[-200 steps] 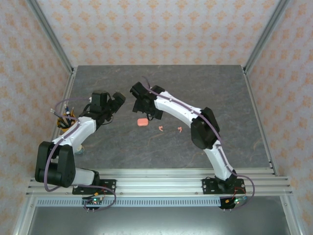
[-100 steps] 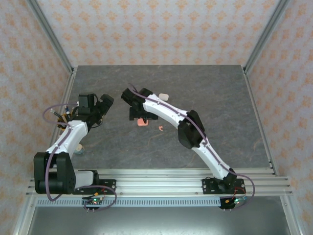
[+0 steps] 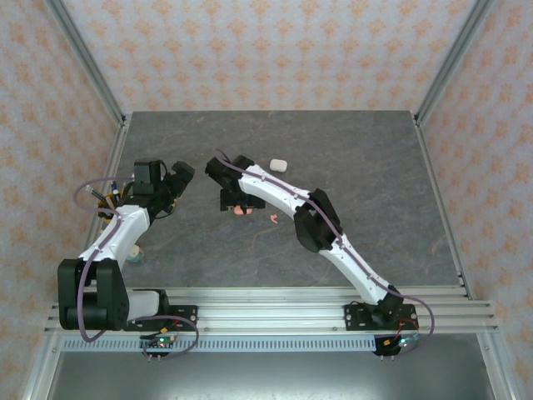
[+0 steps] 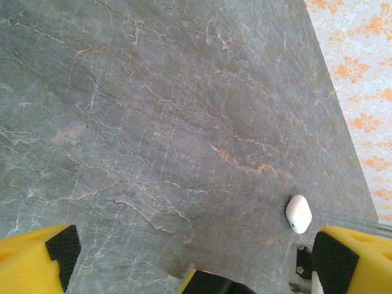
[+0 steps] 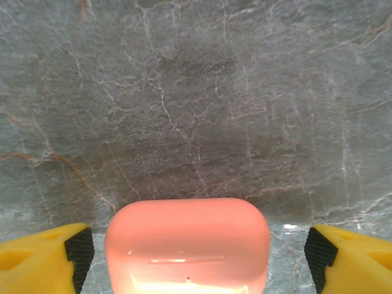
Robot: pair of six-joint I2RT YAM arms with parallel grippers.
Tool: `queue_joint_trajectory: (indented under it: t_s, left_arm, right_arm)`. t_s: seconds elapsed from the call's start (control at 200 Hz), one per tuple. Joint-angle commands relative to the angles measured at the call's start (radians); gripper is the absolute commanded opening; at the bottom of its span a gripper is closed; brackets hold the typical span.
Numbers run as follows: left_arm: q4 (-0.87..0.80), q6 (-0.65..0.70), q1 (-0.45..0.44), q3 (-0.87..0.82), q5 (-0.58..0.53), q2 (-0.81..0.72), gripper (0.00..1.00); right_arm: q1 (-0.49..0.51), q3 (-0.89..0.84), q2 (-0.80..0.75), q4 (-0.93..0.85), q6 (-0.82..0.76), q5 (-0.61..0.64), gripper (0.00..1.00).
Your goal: Insert wireless bluetooth earbuds into charging case
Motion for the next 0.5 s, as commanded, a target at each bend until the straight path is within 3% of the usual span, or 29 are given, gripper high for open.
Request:
queue_joint_trajectory:
  t_s: [0.0, 0.495]
  left_arm:
    - [-0.005, 0.021, 0.013, -0.016, 0.013, 0.005, 1.00]
    - [0.001, 0.018, 0.014, -0.035, 0.013, -0.003, 1.00]
  right_arm:
    - [0.006, 0.018, 0.021, -0.028, 0.002, -0.004, 0.88]
    - [0.005, -0.045, 0.022, -0.004, 0.027, 0.006, 0.76]
